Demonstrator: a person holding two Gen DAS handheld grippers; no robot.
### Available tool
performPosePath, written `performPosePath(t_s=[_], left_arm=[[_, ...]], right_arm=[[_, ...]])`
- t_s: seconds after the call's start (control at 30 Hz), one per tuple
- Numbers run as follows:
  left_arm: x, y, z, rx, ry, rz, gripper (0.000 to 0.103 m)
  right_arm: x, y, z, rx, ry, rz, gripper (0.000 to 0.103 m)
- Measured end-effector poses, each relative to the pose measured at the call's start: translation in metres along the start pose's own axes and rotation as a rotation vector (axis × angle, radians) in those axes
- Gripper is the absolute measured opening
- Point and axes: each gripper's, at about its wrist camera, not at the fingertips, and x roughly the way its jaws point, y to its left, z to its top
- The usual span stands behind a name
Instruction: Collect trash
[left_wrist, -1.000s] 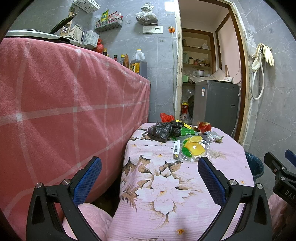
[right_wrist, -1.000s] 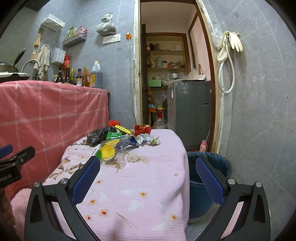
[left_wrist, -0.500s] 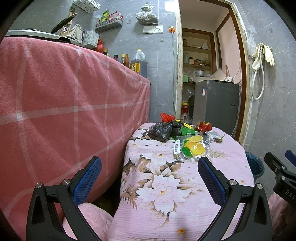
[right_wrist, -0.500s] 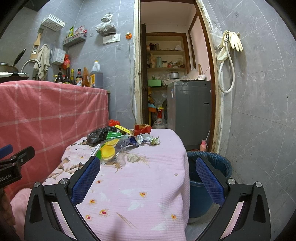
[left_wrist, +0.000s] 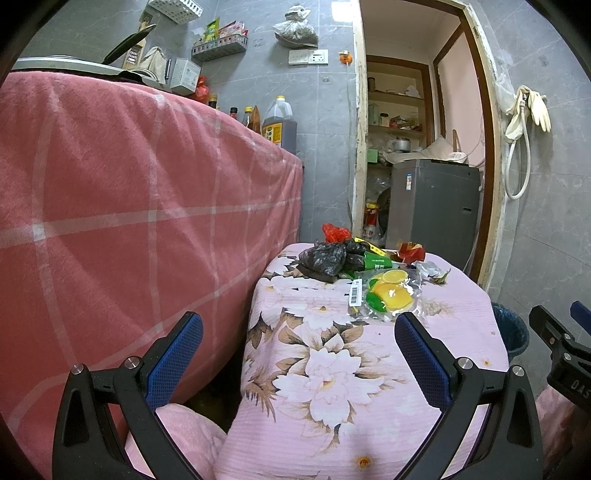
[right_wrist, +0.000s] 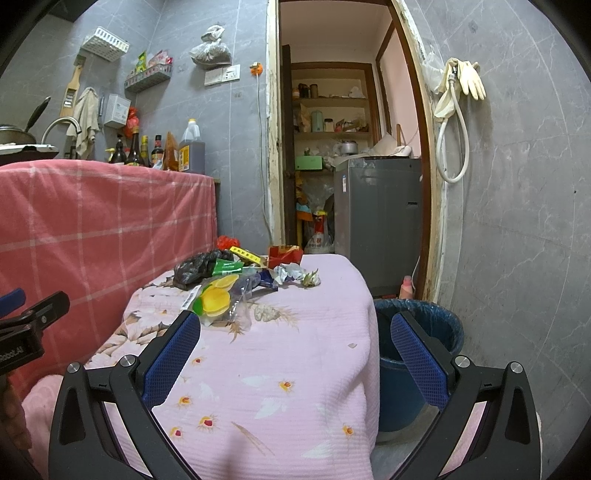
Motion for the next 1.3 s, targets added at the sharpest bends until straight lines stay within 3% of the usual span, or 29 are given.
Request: performPosePath(t_s=[0.33,0.7,1.0,1.3], left_arm=[[0.015,-0.007,0.020,0.016,-0.010,0.005,0.102],[0.063,-0.017,0.052,0.034,0.001,-0.006,0.102],[0.122,-0.027,0.063,0.037,0.110,-0.064,0.102],[0.163,-0.059,0.057,0.045,0.247,-0.224,0.102]], right_arm=[[0.008,0.001,0.011,-0.001,0.002,0.010,0.103],[0.052,-0.018,0.039,-0.033,0.009,0.027,0.103],[0.106,-0.029,0.061,-0.082,0.038,0.075,0.103],[0.162,-0.046,0.070,-0.146,0.106,0.142,0.103]])
